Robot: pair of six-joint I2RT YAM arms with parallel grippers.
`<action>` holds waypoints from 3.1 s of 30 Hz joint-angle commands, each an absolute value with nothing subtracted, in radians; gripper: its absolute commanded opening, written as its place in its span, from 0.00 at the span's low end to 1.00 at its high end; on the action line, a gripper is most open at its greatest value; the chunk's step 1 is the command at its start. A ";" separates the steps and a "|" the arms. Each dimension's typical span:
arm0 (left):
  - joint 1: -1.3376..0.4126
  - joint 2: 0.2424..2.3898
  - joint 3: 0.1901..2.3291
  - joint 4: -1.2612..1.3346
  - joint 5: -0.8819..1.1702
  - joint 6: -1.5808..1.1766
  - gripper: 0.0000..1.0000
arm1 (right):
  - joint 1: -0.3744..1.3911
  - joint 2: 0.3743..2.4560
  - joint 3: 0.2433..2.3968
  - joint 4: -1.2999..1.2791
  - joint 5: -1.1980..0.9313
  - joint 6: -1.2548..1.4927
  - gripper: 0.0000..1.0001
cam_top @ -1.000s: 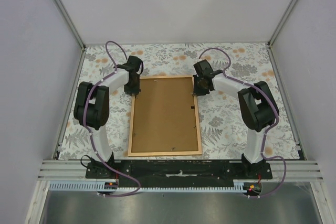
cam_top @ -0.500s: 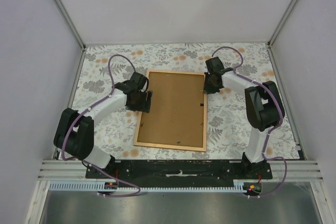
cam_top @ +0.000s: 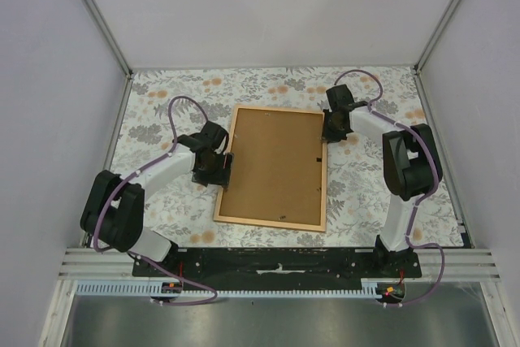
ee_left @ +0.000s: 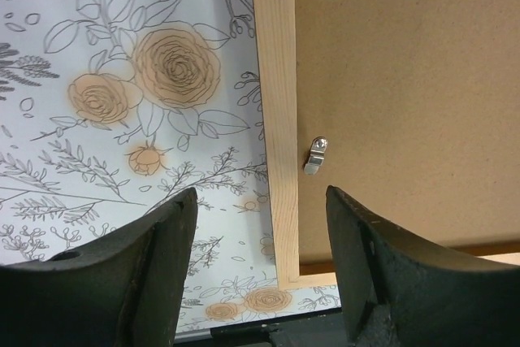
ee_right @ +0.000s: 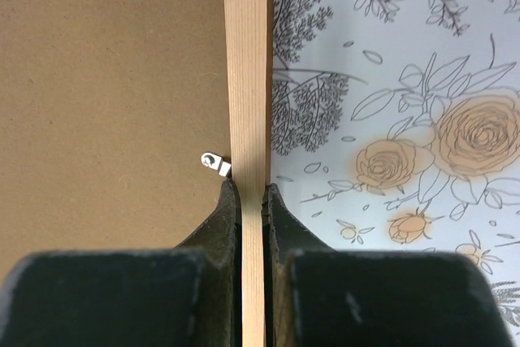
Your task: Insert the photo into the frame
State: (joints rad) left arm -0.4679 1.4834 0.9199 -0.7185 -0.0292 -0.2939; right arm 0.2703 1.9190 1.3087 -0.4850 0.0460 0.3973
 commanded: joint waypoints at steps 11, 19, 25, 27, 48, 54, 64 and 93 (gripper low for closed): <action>-0.472 1.651 0.988 -0.673 0.032 -0.187 0.67 | 0.229 2.002 1.462 -0.489 0.008 0.347 0.00; -0.472 1.678 0.971 -0.627 -0.055 -0.232 0.60 | 0.219 1.994 1.460 -0.491 0.005 0.342 0.00; -0.472 1.697 0.977 -0.617 -0.150 -0.287 0.42 | 0.218 1.982 1.444 -0.491 0.003 0.339 0.00; -0.472 1.698 0.979 -0.615 -0.172 -0.301 0.35 | 0.218 1.979 1.437 -0.491 0.003 0.337 0.00; -0.472 1.695 0.966 -0.456 -0.299 -0.569 0.20 | 0.216 1.911 1.339 -0.469 -0.029 0.359 0.00; -0.471 1.735 0.945 -0.364 -0.321 -0.650 0.19 | 0.216 1.876 1.255 -0.457 -0.037 0.383 0.00; -0.443 1.839 1.113 -0.382 -0.318 -0.592 0.31 | 0.215 1.790 1.089 -0.420 -0.064 0.454 0.00; -0.681 1.261 0.881 -1.056 -0.322 -1.512 0.77 | 0.233 1.577 0.753 -0.153 -0.275 0.787 0.35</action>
